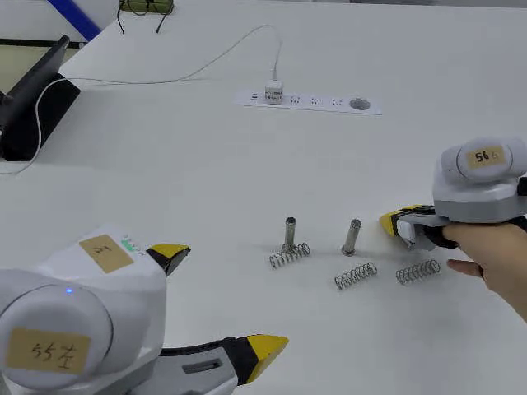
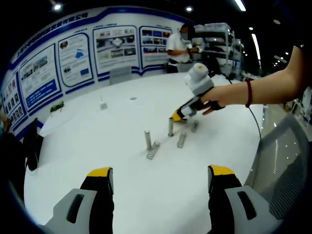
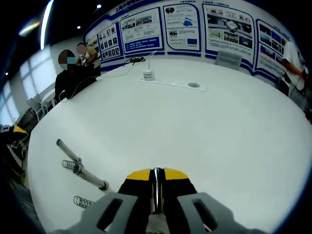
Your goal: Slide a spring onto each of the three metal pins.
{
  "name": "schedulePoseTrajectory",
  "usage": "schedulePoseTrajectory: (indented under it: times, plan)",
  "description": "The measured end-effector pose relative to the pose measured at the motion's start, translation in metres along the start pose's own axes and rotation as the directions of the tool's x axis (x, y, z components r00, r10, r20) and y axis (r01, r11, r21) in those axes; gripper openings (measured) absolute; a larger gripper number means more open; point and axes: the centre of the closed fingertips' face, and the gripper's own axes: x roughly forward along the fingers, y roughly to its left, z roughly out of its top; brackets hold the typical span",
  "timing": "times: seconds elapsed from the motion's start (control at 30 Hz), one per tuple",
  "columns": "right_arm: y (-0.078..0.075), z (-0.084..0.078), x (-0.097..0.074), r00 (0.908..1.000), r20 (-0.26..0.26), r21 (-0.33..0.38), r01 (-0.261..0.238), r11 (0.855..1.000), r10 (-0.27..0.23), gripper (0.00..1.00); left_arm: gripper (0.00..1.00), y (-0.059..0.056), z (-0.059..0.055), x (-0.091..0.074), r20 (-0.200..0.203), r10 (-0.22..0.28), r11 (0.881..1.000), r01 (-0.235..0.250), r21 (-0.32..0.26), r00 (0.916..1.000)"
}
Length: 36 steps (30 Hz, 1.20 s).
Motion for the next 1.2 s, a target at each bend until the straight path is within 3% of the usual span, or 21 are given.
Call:
schedulePoseTrajectory:
  times: [0.4, 0.47, 0.6, 0.93, 1.2]
  plan:
    - [-0.001, 0.010, -0.021, 0.9997, 0.025, 0.003, 0.005, 1.000, -0.005, 0.09, 0.79, -0.002, 0.004, 0.000, 0.009, -0.005, 1.000, 0.005, 0.010, 0.9999]
    - [-0.001, 0.012, -0.025, 0.9996, 0.029, -0.023, 0.008, 1.000, -0.008, 0.09, 0.79, -0.003, 0.005, -0.001, 0.011, -0.005, 1.000, 0.005, 0.015, 0.9999]
    - [-0.001, 0.012, -0.032, 0.9995, 0.029, -0.055, 0.012, 0.998, -0.010, 0.09, 0.79, -0.001, 0.006, -0.002, 0.012, 0.003, 1.000, -0.003, 0.017, 0.9999]
    - [-0.001, 0.011, -0.045, 0.9993, 0.034, -0.044, 0.017, 0.999, -0.015, 0.09, 0.78, 0.010, 0.009, -0.008, 0.026, 0.033, 0.999, -0.034, 0.013, 0.9991]
    - [0.001, 0.007, -0.054, 0.9991, 0.036, -0.050, 0.025, 0.998, -0.023, 0.09, 0.78, 0.010, 0.008, -0.010, 0.028, 0.041, 0.999, -0.041, 0.015, 0.9988]
